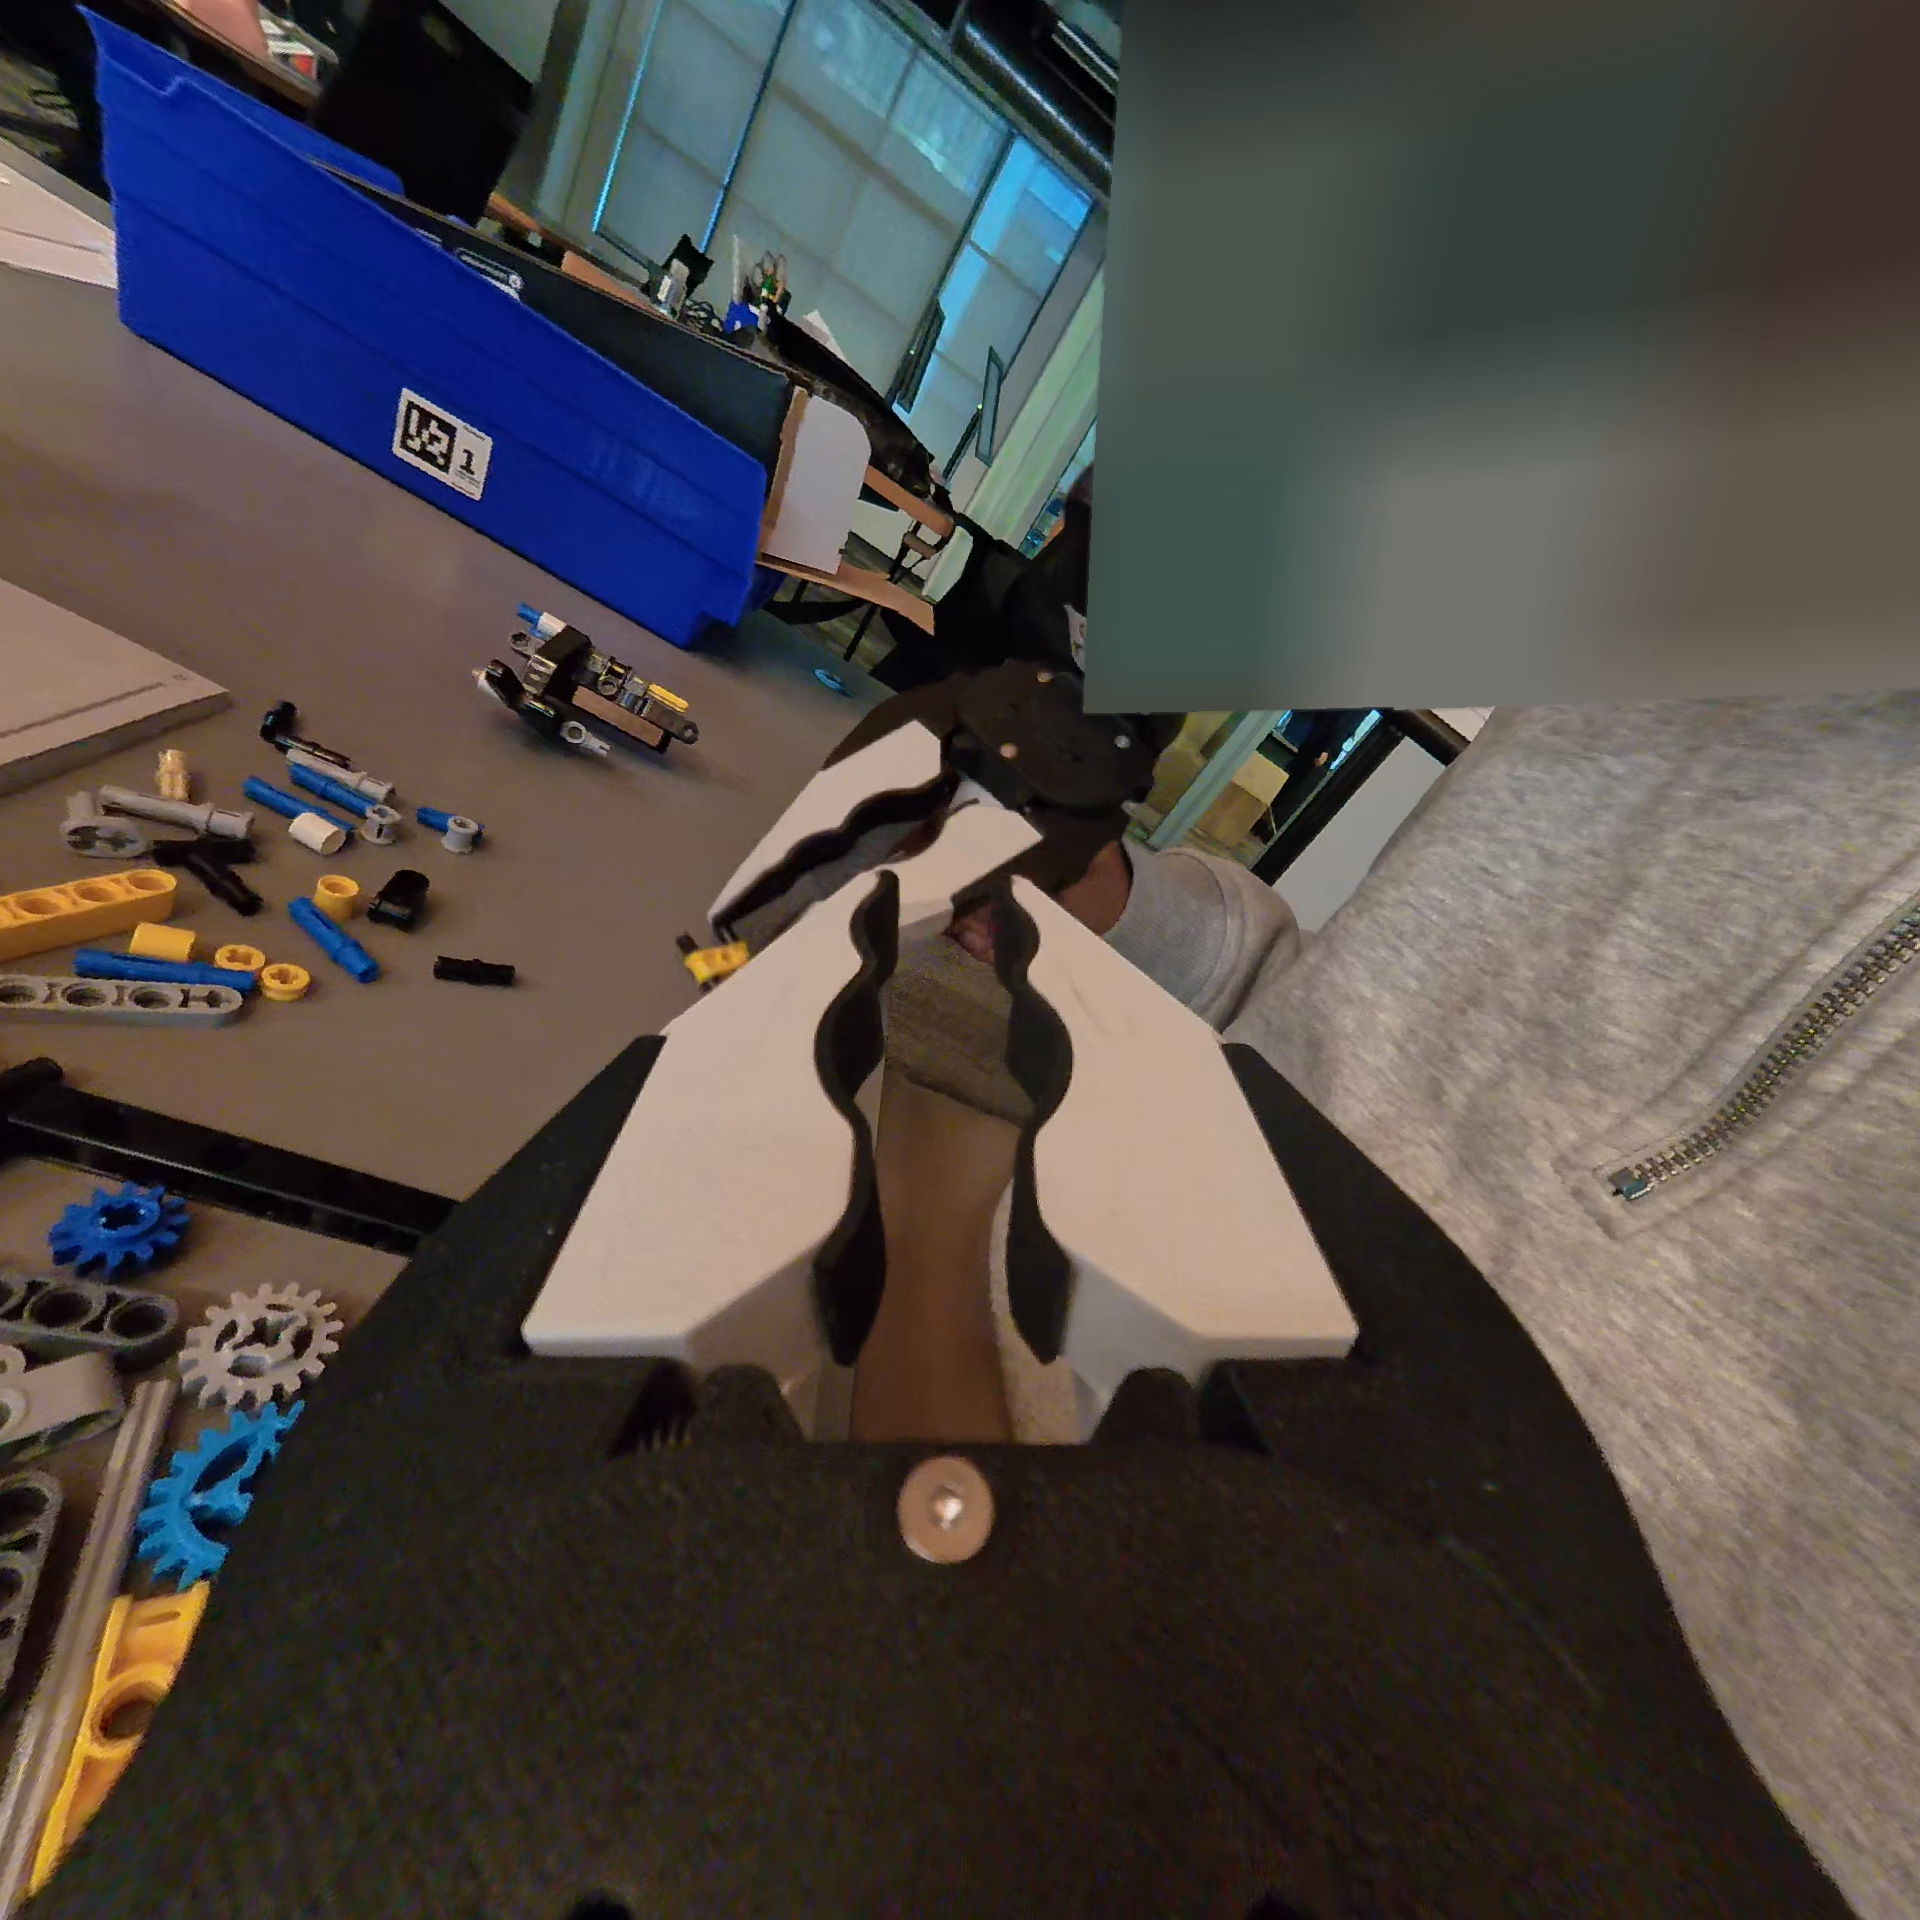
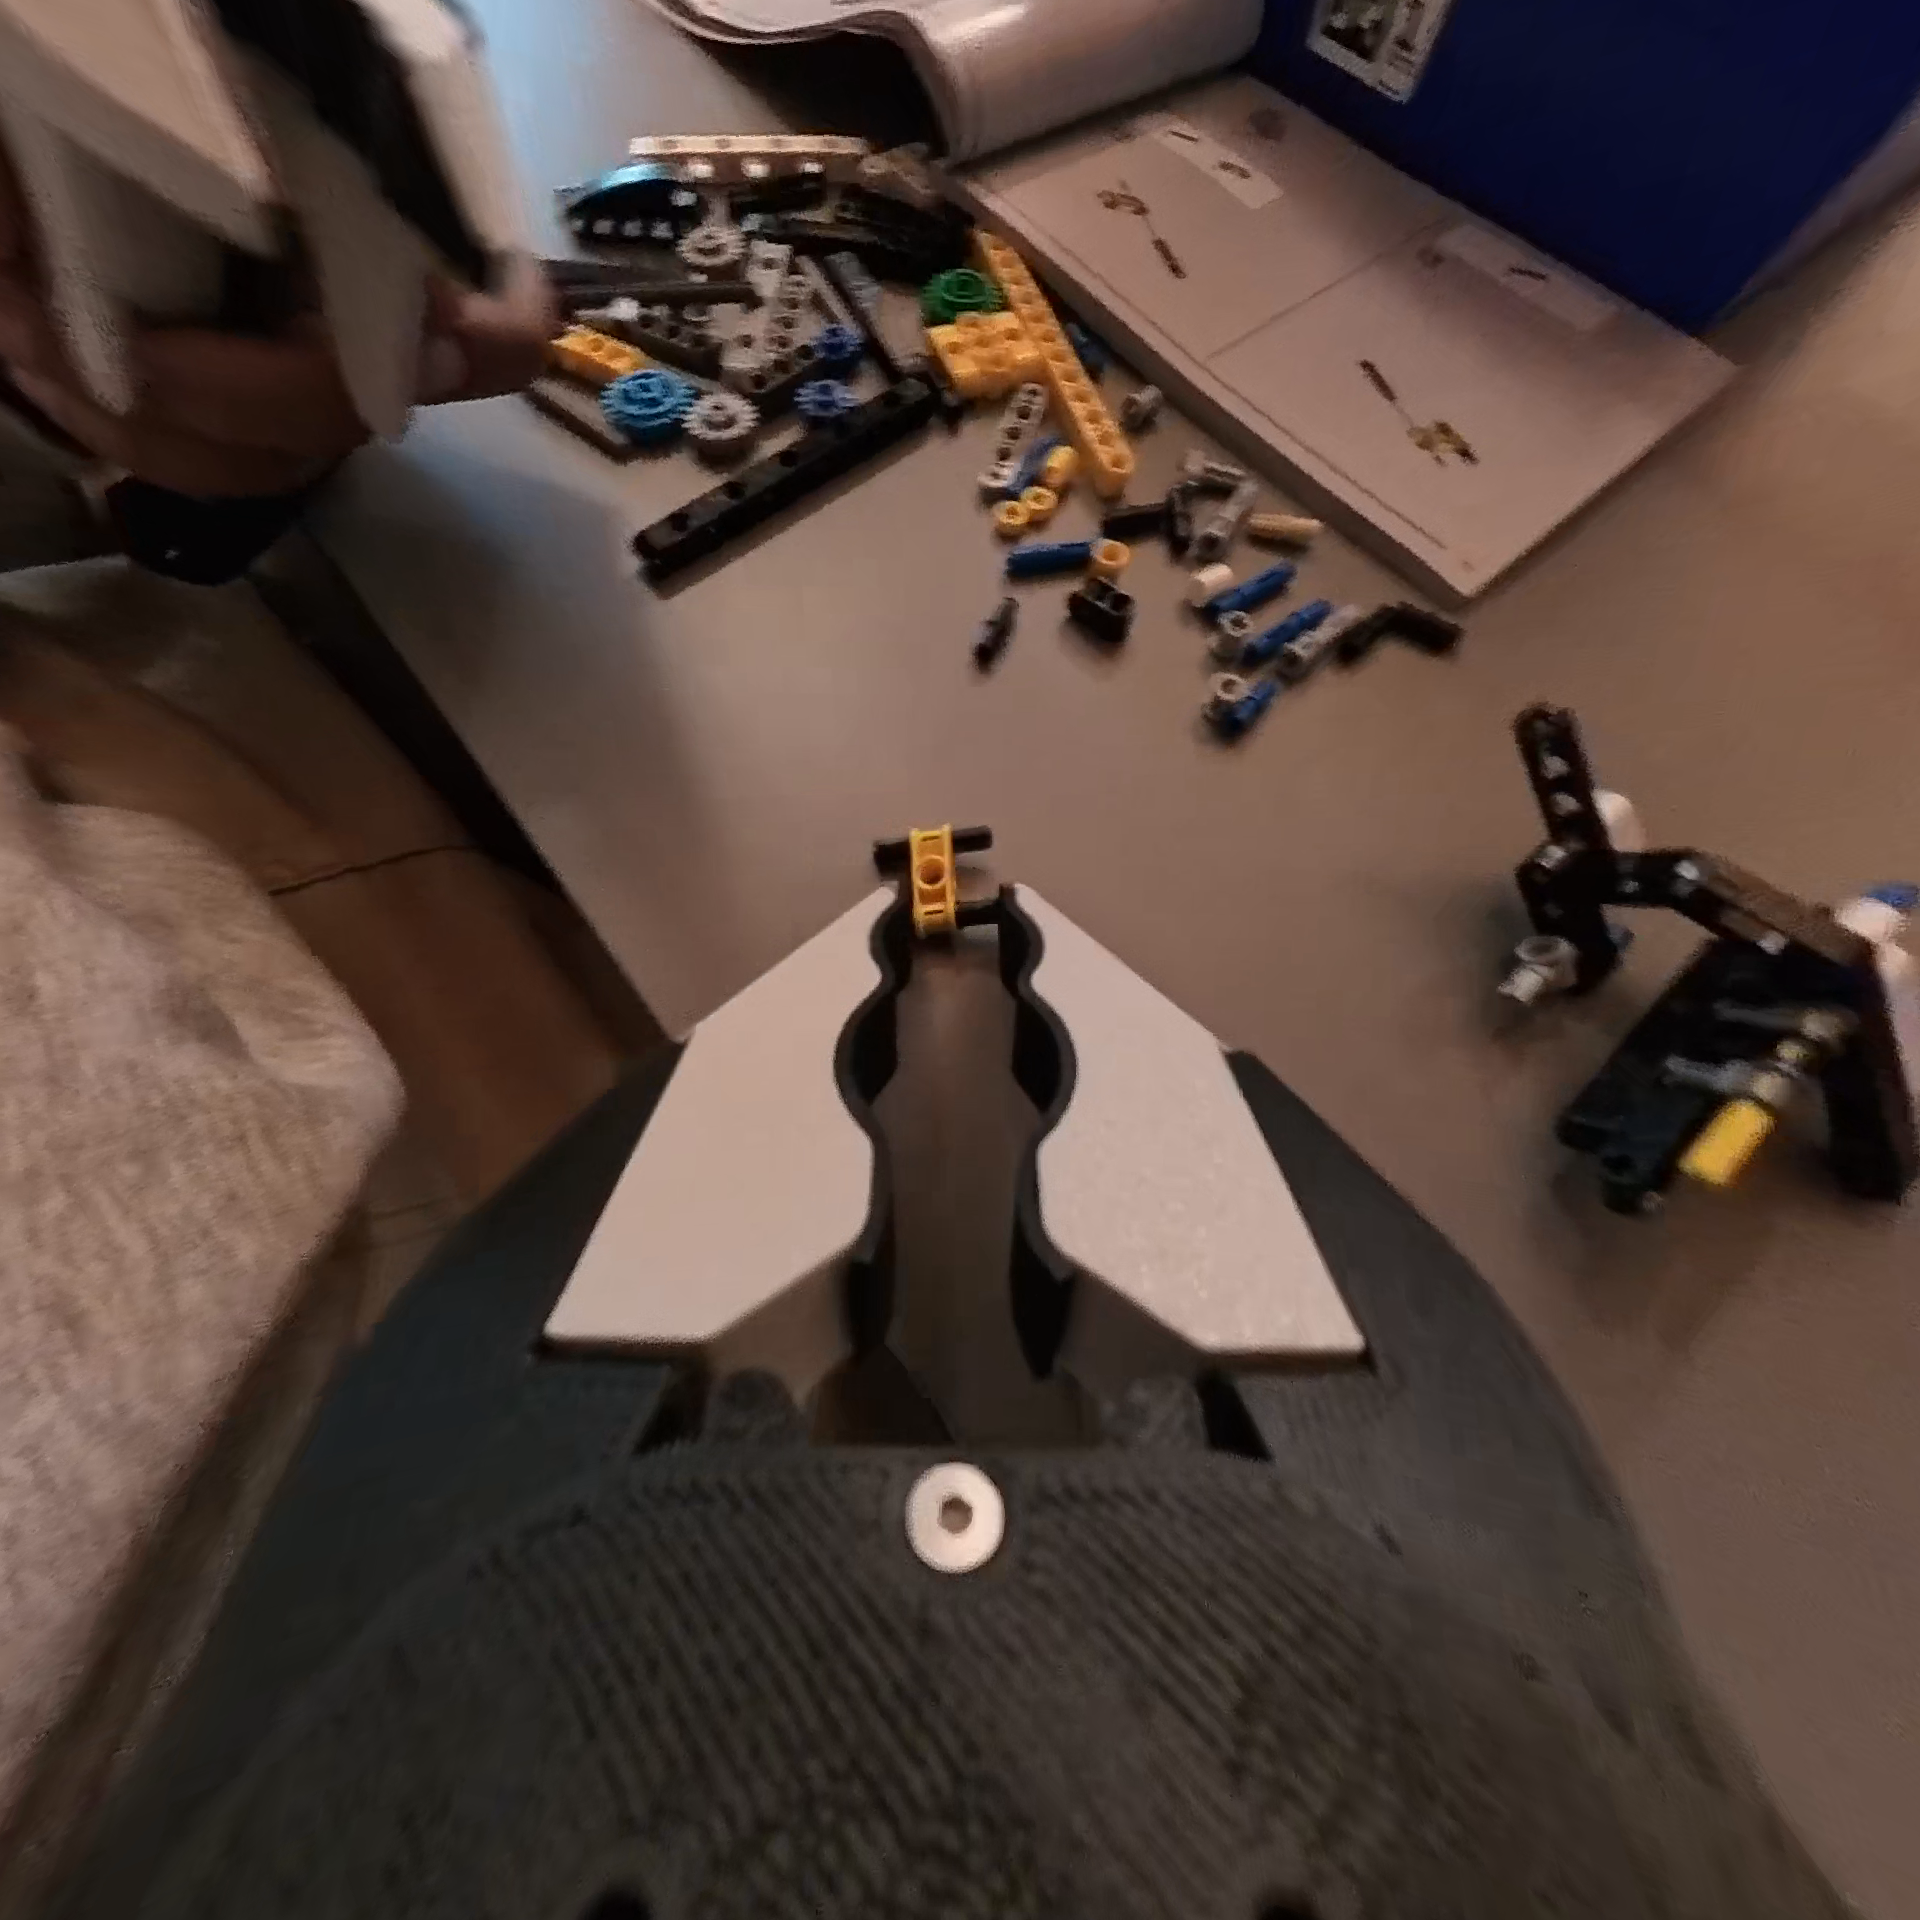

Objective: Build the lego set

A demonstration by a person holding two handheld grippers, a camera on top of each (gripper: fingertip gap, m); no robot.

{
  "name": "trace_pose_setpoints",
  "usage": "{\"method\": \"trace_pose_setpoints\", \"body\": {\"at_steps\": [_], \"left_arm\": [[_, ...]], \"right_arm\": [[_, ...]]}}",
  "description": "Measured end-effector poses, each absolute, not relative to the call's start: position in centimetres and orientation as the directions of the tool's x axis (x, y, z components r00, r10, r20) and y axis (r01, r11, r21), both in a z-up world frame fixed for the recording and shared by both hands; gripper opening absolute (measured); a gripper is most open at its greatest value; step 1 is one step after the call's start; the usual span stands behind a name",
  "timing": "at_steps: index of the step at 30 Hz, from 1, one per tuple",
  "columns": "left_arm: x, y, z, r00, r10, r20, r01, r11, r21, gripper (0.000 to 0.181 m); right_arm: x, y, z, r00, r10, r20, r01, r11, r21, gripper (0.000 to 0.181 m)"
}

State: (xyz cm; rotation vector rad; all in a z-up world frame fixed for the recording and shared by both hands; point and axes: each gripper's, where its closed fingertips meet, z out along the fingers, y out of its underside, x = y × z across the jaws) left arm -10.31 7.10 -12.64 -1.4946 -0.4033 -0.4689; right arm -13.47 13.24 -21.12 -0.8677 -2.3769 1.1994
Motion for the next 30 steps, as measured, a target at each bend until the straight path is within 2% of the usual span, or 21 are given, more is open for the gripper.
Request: {"method": "trace_pose_setpoints", "body": {"at_steps": [1,5,9,14,22,30], "left_arm": [[-10.3,7.1,-12.6,0.847,-0.049,0.53,0.531,0.019,-0.847,0.016],[-10.3,7.1,-12.6,0.846,-0.049,0.53,0.531,0.018,-0.847,0.017],[-10.4,7.1,-12.6,0.844,-0.049,0.534,0.536,0.018,-0.844,0.017],[-10.5,7.0,-12.5,0.834,-0.056,0.549,0.551,0.026,-0.834,0.017],[-10.4,7.0,-12.5,0.837,-0.057,0.544,0.546,0.024,-0.838,0.017],[-10.4,7.0,-12.6,0.836,-0.056,0.546,0.547,0.022,-0.837,0.018]], "right_arm": [[-13.9,13.8,-21.1,-0.729,0.685,0.018,0.391,0.438,-0.81,0.015],[-14.7,15.0,-20.8,-0.669,0.735,-0.109,0.472,0.308,-0.826,0.015],[-14.8,15.1,-19.6,-0.664,0.724,-0.187,0.473,0.212,-0.855,0.021],[-14.5,14.8,-19.9,-0.681,0.71,-0.179,0.474,0.24,-0.847,0.026],[-14.3,14.6,-20.4,-0.7,0.708,-0.093,0.437,0.323,-0.839,0.024],[-14.9,15.6,-17.2,-0.669,0.728,-0.149,0.381,0.163,-0.91,0.021]]}}
